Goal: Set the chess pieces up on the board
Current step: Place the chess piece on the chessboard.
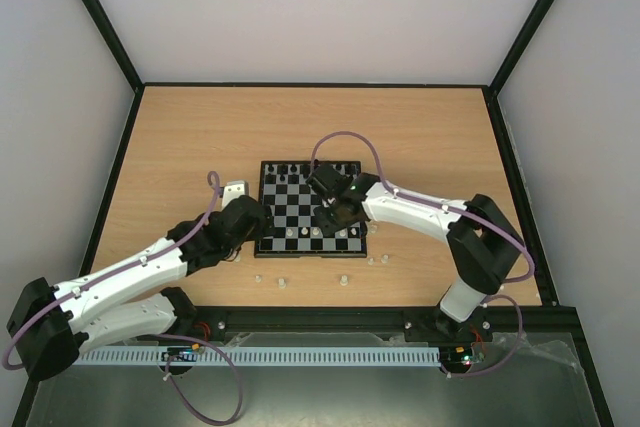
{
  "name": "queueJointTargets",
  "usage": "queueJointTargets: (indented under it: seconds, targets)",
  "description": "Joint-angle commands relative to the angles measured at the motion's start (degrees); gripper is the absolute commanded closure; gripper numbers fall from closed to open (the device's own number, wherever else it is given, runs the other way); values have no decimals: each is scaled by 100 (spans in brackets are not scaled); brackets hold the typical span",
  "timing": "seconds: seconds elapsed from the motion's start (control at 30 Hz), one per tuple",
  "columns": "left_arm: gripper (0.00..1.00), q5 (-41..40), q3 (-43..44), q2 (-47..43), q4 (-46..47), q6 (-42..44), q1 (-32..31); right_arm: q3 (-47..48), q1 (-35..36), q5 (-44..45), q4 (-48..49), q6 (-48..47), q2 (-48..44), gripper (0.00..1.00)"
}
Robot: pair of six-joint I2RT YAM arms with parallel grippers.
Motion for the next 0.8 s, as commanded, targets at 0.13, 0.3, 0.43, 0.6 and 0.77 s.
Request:
queueJointTargets:
  seconds: [0.13, 0.3, 0.43, 0.6, 0.77]
  targets:
    - [1, -7, -14, -52, 21, 16, 26, 55, 111, 9, -13, 53, 364, 99]
    - [0, -13, -23, -89, 3, -2, 25, 213, 112, 187, -21, 23, 583, 98]
    - [1, -12, -48, -125, 3, 7, 25, 313, 114, 135, -51, 10, 707, 99]
    - [1, 0, -72, -148, 18, 24, 22, 288, 118, 110, -75, 34, 664, 98]
    - [1, 25, -105, -141, 56, 33, 27, 236, 114, 94, -144, 56, 551, 98]
